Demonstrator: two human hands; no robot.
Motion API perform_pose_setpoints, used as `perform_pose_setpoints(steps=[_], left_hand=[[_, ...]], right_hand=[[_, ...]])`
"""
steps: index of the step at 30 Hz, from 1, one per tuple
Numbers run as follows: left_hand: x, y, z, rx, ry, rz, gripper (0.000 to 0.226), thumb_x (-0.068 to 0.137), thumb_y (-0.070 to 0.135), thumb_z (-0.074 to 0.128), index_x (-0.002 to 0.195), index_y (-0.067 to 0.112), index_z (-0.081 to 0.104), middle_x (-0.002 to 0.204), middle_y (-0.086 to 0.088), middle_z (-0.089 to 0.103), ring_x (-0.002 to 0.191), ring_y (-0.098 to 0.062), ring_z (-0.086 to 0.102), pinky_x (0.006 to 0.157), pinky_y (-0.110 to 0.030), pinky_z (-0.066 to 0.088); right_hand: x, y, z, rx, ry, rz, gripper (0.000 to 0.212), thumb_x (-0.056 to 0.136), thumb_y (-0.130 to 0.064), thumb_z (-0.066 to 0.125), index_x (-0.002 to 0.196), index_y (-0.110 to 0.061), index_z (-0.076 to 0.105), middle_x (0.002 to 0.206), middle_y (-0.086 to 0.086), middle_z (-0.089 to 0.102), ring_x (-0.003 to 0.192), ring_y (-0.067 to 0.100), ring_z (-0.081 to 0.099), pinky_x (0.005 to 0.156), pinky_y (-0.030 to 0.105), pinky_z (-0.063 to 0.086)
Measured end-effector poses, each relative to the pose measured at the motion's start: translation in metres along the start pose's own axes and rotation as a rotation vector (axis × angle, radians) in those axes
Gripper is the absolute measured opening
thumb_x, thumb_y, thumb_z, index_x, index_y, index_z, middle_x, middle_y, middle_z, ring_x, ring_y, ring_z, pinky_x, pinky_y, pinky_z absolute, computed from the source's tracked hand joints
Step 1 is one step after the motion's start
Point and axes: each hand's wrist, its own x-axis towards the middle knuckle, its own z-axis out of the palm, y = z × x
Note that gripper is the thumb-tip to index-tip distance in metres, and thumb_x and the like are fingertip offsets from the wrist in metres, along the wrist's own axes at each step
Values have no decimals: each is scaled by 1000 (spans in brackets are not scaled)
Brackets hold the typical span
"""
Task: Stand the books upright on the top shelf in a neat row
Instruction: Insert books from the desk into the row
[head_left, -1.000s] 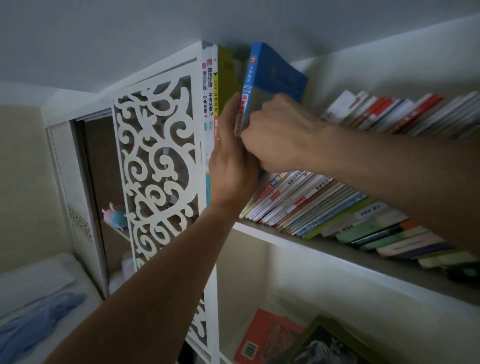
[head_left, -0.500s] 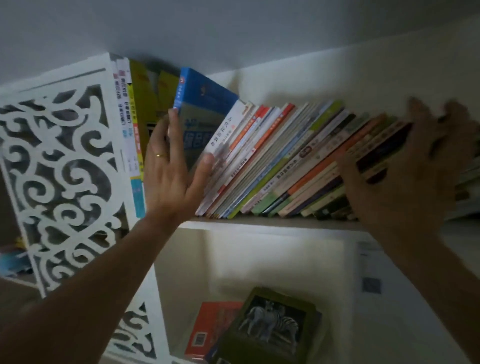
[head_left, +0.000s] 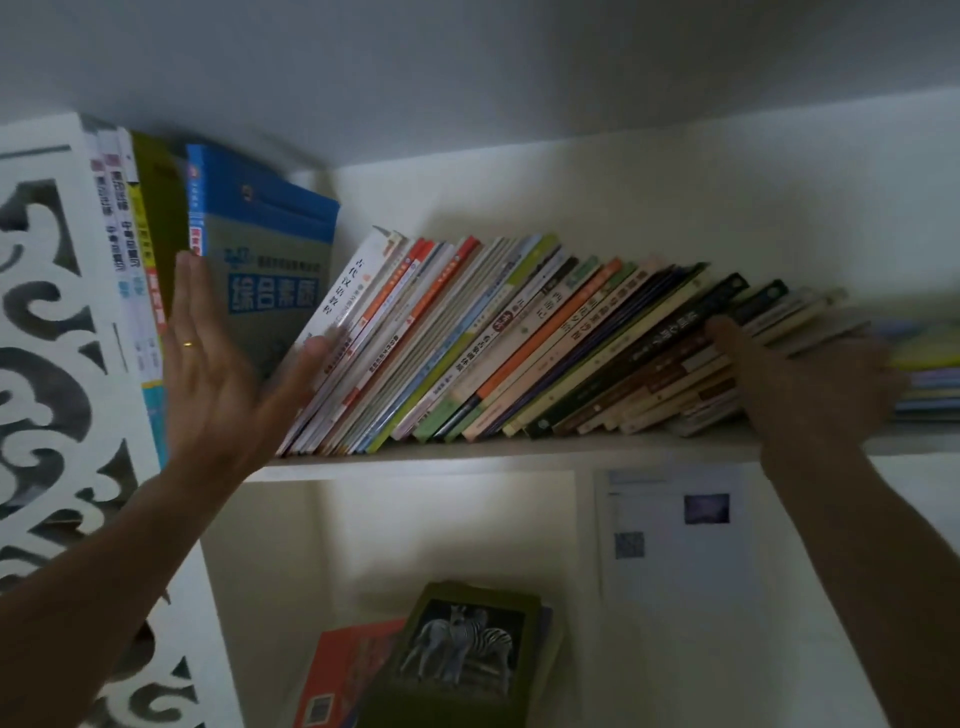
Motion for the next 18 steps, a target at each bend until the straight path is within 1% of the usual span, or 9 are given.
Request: perform_pose_setpoints(steps=[2,4,5,8,10,13,15,17,18], left_hand=[[0,-5,-1,18,-10,43,113,87,71,57,165,23,-9,174,-2,-9,159,-14,-10,128,-57,8],[0,-9,-2,33,-36,66,118,83,75,57,165,21,-8,173,-6,-9,160,-20,-10,126,-62,14],[1,-11,-1,65,-59,69,122,79,78,56,165,19,-7,173,-8,-8,161,-25,-7,125,-63,17],[-2,-5,2,134,-125,100,138,67,88,56,165,16,-9,171,-19,-2,158,-41,4,115,-70,30],[-5,1,6,177,-170,70,148,58,96,56,165,17,-8,168,-24,6,152,-48,15,107,-75,37],[-7,10,12,233,-217,25,155,49,103,55,165,22,-7,164,-25,14,146,-52,25,104,-75,41],[-8,17,10,186,-233,-59,153,47,101,64,163,35,-12,161,-23,22,142,-52,34,103,-70,44],[-8,19,7,117,-214,-131,149,49,94,71,160,46,-15,157,-22,32,138,-49,44,102,-63,47],[-9,19,6,104,-196,-142,147,50,92,72,160,46,-14,156,-21,36,136,-47,48,102,-60,48]], right_hand=[[6,2,-8,187,-73,93,95,63,-69,83,126,-5,53,125,24,56,112,31,59,99,18,48],[10,14,-8,302,-4,100,108,50,-74,85,130,-8,56,124,14,65,107,26,67,97,33,56],[9,16,-7,338,33,99,104,51,-68,88,132,-9,57,122,9,67,105,22,69,95,40,58],[3,21,-4,308,4,49,65,72,-38,90,124,-10,62,112,2,71,97,16,70,94,41,59],[1,15,1,279,-17,-28,50,76,-35,89,115,-14,65,103,-2,71,91,13,69,93,42,59],[-5,-3,17,342,-216,-57,76,68,-45,92,130,-14,59,109,-1,75,95,17,75,84,47,63],[-8,-7,30,373,-346,-19,85,65,-45,93,136,-17,56,110,-6,77,95,13,76,85,46,63],[-10,-5,37,366,-381,-30,86,60,-46,93,134,-19,58,109,-9,76,91,7,75,86,44,63],[-10,-4,40,357,-359,-42,99,53,-51,94,136,-18,54,112,-8,75,93,6,74,87,44,62]])
